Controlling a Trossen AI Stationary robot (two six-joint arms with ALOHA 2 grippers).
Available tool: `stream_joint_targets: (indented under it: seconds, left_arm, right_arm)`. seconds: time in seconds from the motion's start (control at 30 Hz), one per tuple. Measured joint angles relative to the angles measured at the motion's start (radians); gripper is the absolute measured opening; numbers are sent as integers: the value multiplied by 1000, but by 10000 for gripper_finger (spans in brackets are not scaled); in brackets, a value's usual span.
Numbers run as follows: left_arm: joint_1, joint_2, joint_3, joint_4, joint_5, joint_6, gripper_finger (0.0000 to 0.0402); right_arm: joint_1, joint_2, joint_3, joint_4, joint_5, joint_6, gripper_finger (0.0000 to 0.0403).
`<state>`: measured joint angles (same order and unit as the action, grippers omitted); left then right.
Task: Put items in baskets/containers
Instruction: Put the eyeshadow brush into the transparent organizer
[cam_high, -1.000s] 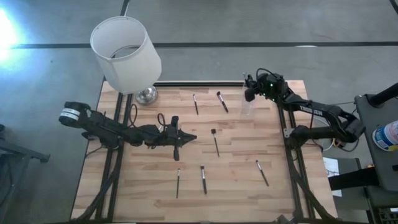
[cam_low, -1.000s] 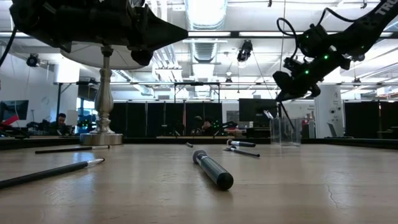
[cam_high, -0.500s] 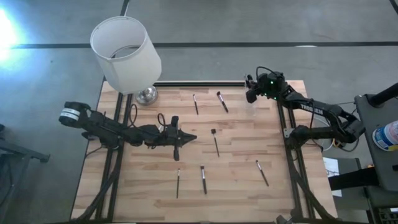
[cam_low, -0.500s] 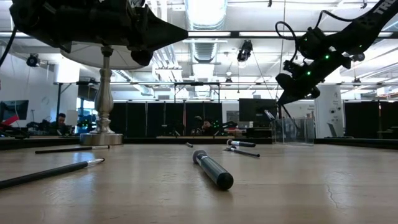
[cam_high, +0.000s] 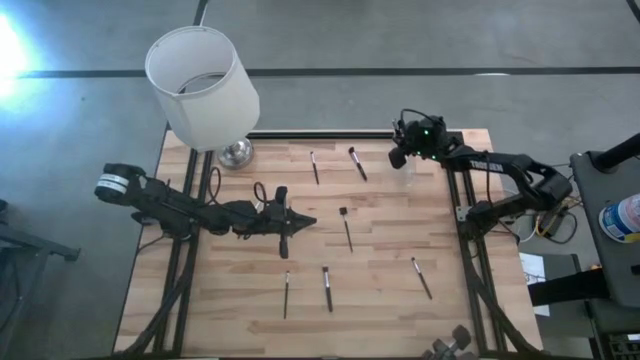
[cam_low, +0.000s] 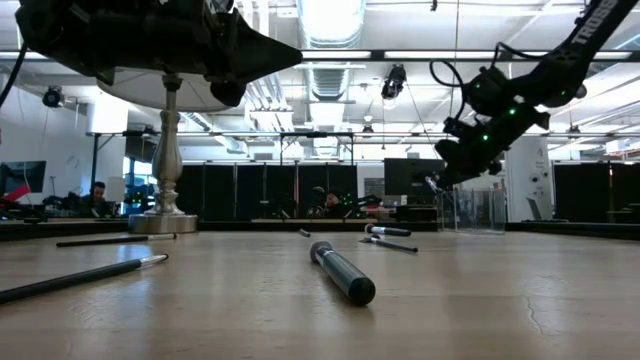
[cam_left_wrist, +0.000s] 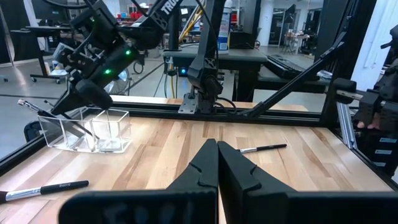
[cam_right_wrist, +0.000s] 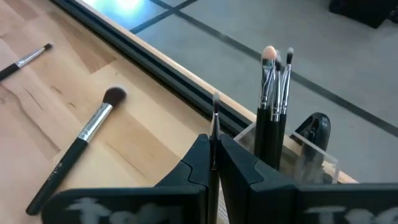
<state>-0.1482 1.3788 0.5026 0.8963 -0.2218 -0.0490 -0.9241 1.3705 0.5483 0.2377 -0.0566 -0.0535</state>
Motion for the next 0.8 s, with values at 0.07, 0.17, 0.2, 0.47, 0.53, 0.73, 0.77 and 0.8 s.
stream_joint_targets:
  seconds: [0.07,0.17,0.2,0.47,0.53,0.73,0.77,0.8]
  left_arm:
    - [0,0,0,0,0,0,0]
    - [0,0,0,0,0,0,0]
    - [0,0,0,0,0,0,0]
    - [0,0,0,0,0,0,0]
    - [0,0,0,0,0,0,0]
    - [0,0,0,0,0,0,0]
    - [0,0,0,0,0,0,0]
    - [0,0,0,0,0,0,0]
  right_arm:
    - [0,3,4,0,0,-3,13]
    - [0,1,9,0,0,-2,13]
    - [0,0,9,0,-1,-1,13]
    - [0,17,11,1,-4,16,13]
    - [0,19,11,3,-5,16,13]
    - [0,13,15,-3,-5,17,13]
    - [0,12,15,-2,-4,17,13]
    - [0,12,15,-3,-5,17,13]
